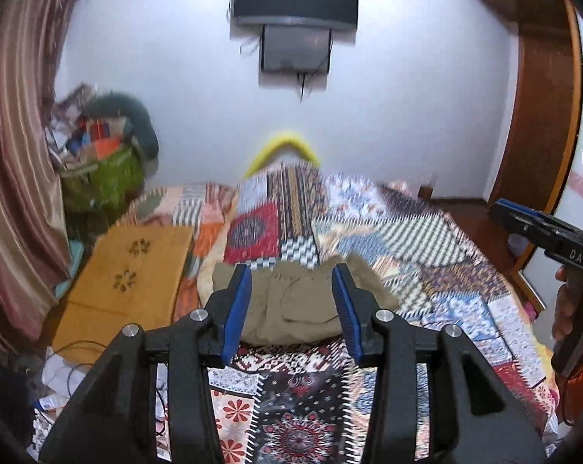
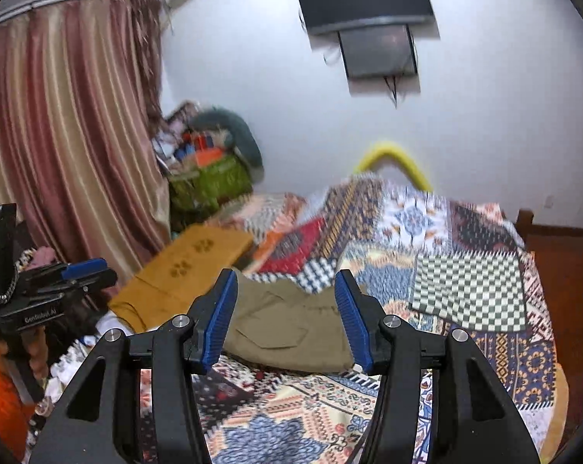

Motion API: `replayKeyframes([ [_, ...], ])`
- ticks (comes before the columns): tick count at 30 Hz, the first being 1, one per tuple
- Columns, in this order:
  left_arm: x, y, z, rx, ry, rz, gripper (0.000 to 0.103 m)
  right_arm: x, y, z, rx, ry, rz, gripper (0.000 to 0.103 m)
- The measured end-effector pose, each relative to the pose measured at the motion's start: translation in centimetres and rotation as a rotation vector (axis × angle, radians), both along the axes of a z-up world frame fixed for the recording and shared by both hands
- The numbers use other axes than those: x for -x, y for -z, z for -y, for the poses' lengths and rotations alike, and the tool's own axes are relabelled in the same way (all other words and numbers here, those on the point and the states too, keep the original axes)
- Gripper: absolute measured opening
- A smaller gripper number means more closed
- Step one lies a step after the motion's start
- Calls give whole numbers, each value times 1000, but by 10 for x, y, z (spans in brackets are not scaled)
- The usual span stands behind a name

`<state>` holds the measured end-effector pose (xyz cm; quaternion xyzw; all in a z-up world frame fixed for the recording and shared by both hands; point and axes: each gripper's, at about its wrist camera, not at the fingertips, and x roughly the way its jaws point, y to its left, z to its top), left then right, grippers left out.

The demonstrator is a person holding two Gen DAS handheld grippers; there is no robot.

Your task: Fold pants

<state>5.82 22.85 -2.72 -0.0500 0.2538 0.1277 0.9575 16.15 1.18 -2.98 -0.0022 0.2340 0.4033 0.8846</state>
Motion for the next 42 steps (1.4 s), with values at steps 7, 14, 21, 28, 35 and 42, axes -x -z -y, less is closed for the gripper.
replayKeyframes([
  [7, 60, -39, 57, -60, 5, 175, 48, 60, -31, 27, -84, -42, 122, 49],
  [14, 104, -53, 99, -99, 3, 289, 57, 107, -41, 44, -152, -65, 208, 49],
  [21, 124, -53, 118, -129, -4, 330, 69, 123, -35, 52, -178, -45, 227, 66],
  [28, 132, -44, 129, -148, -27, 344, 84, 133, -32, 58, -160, 28, 248, 84],
  [35, 129, -38, 133, -158, -32, 343, 94, 138, -30, 61, -126, 69, 268, 98],
  [42, 126, -35, 135, -153, -20, 336, 96, 142, -30, 65, -119, 92, 288, 102],
])
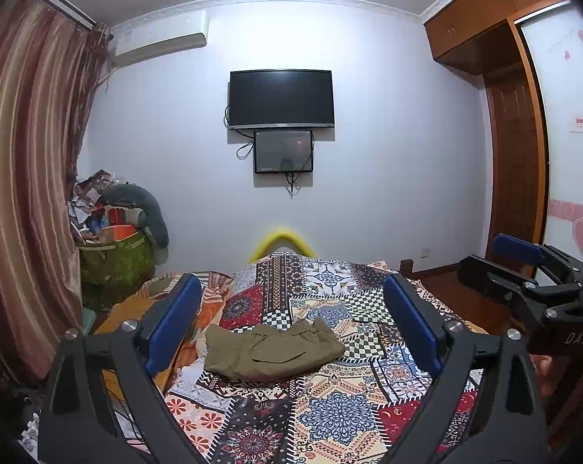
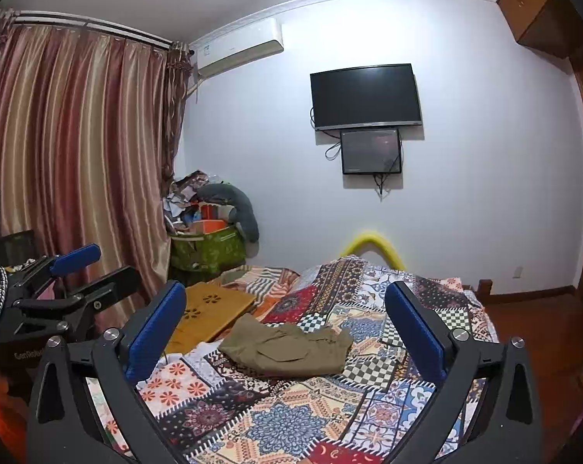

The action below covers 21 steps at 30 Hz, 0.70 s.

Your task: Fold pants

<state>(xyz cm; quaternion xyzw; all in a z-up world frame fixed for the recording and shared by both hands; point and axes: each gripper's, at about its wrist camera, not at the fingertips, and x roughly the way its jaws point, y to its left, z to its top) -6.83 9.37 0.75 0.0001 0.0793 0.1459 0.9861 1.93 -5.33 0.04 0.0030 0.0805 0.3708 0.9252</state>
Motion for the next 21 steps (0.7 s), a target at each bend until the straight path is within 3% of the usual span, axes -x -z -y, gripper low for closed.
replayKeyframes([
  [21, -2, 1, -4, 22, 11, 7, 97, 6, -4, 0, 7, 11, 13, 102],
])
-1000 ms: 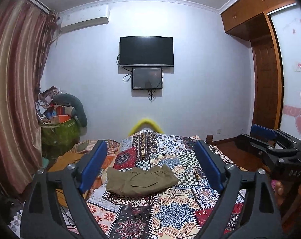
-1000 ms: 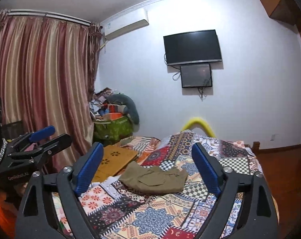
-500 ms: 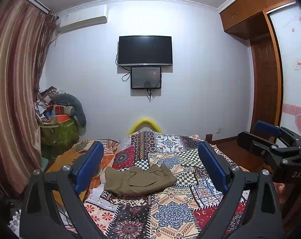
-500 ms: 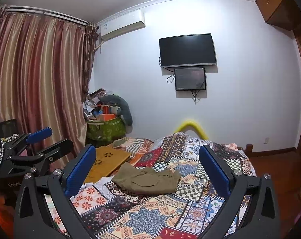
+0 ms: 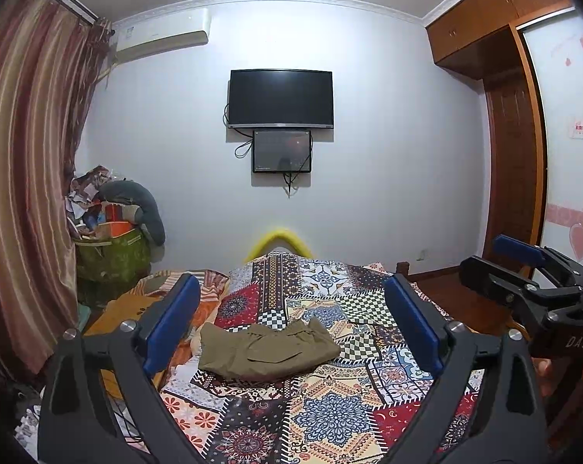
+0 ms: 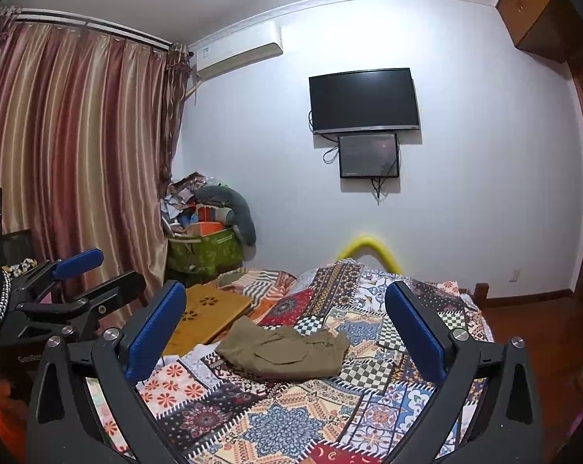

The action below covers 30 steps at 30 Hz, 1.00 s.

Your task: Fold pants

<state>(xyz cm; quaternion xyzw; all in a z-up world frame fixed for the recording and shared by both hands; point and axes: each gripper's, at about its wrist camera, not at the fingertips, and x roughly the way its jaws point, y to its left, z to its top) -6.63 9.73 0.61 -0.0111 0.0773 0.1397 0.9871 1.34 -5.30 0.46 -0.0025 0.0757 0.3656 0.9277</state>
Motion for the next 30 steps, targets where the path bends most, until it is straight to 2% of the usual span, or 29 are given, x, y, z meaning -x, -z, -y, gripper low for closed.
replayKeyframes([
  [30, -2, 3, 3, 12, 21, 0, 98, -1, 1, 3, 9, 9, -9, 102],
])
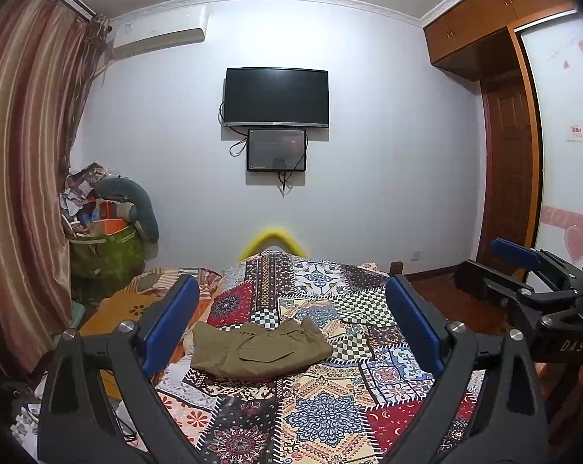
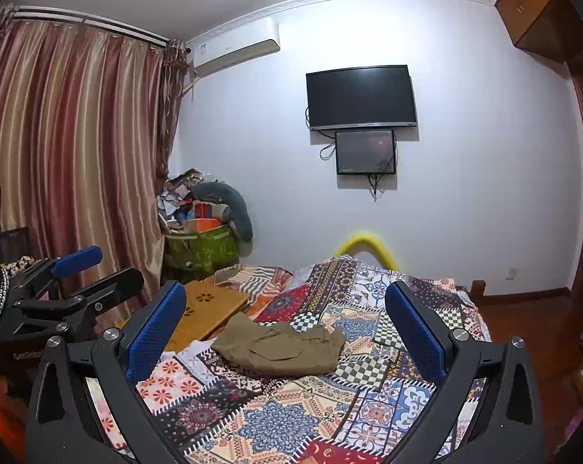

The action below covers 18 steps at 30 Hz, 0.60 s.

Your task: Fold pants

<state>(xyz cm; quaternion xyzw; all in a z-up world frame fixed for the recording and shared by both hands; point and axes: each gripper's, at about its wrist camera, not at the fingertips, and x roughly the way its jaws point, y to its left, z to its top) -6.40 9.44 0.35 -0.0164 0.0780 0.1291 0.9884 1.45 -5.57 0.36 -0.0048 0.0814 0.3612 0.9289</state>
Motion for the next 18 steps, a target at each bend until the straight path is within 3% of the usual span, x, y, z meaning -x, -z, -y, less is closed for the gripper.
replayKeyframes([
  [18, -2, 0, 1, 17, 27, -1, 102, -2, -2, 2, -1, 8, -4, 103],
])
